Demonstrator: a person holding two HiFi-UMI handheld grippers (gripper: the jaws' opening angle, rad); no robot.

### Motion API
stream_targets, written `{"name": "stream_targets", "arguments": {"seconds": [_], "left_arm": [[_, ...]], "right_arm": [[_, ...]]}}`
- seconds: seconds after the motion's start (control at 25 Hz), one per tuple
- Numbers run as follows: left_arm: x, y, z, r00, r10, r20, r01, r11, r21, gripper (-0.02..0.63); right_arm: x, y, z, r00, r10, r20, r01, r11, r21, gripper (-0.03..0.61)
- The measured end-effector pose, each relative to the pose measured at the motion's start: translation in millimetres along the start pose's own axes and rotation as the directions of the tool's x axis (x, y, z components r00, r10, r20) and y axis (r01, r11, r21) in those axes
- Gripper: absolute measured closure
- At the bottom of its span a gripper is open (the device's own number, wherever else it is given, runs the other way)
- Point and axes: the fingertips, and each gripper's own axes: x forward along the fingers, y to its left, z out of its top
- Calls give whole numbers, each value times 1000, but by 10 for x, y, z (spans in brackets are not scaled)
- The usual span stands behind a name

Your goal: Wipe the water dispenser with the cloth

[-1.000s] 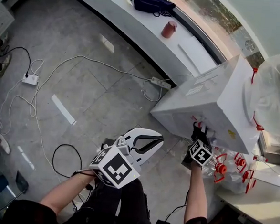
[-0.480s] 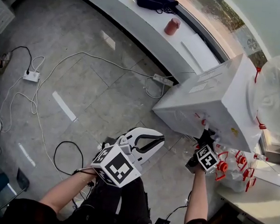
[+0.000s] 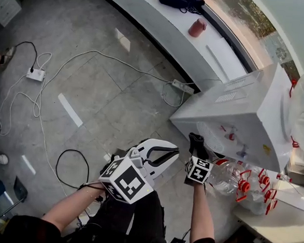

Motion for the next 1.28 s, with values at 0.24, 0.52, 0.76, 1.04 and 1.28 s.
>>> {"name": "stream_targets", "arguments": {"seconds": [0.24, 0.52, 0.76, 1.04, 1.28], "left_arm": [[28, 183, -514, 999, 35, -25, -34, 999, 17, 592], [122, 335, -1084, 998, 56, -38, -56, 998, 7, 592], [367, 311, -1225, 999, 31, -32, -31, 999, 9, 592], [599, 78, -1117, 999, -34, -18, 34, 999, 28, 592], [663, -8, -1158, 998, -60, -28, 61, 998, 33, 592]], "right_arm": [[660, 389, -177, 999, 47, -12, -47, 999, 27, 479], [1252, 239, -327, 1000, -10, 8, 9, 989, 145, 479], [1329, -240, -600, 996, -85, -19, 87, 987, 136, 477], [1045, -1000, -1064, 980, -187, -69, 195, 971, 136, 477], [857, -1454, -1332, 959, -265, -103, 278, 949, 151, 477]]}}
